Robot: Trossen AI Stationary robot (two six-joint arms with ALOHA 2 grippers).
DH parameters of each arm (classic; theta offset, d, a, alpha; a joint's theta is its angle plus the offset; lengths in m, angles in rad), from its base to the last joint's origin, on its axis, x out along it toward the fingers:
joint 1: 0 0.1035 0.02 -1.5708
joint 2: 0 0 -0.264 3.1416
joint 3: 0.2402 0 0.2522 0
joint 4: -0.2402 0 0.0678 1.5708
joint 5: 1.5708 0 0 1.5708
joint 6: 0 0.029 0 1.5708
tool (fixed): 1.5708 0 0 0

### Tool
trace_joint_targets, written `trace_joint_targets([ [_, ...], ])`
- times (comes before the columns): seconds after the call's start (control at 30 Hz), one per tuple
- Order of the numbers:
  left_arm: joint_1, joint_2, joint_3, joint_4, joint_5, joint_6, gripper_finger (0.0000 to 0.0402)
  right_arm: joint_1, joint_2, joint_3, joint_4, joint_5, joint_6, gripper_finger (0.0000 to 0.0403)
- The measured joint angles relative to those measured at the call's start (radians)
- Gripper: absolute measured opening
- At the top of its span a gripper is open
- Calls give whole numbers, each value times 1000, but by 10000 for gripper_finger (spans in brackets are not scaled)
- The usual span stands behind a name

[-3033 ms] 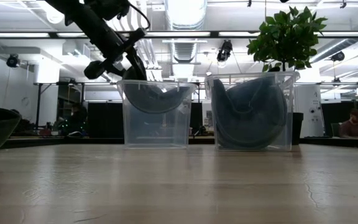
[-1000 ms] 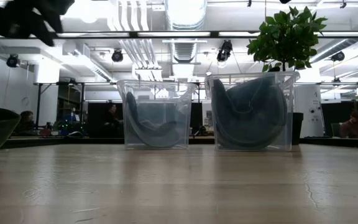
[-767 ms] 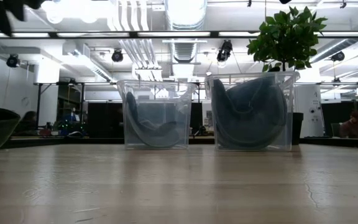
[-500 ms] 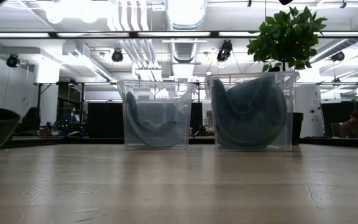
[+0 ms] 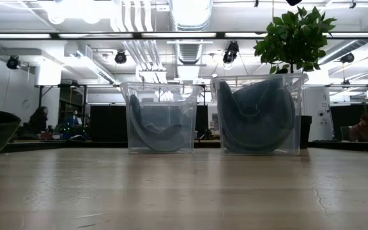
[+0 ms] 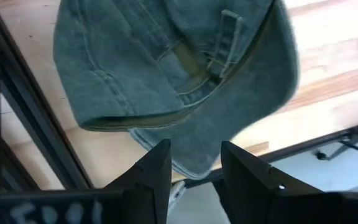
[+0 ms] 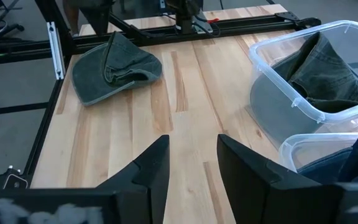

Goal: Pick & Place hat
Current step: Put the green cap into the left transparent bin

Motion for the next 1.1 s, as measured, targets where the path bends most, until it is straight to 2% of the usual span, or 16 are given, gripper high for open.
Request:
trace_joint_targets([
  [0.33, -25, 42, 26, 19, 54, -17, 131, 0, 0, 0, 0, 0, 0, 120],
  [0.6, -80, 43, 50, 1, 157, -47, 131, 0, 0, 0, 0, 0, -2, 120],
  [0.9, -85, 110, 49, -1, 146, -44, 131, 0, 0, 0, 0, 0, 0, 130],
  [1.1, -85, 177, 48, -1, 140, -33, 131, 0, 0, 0, 0, 0, 1, 123],
])
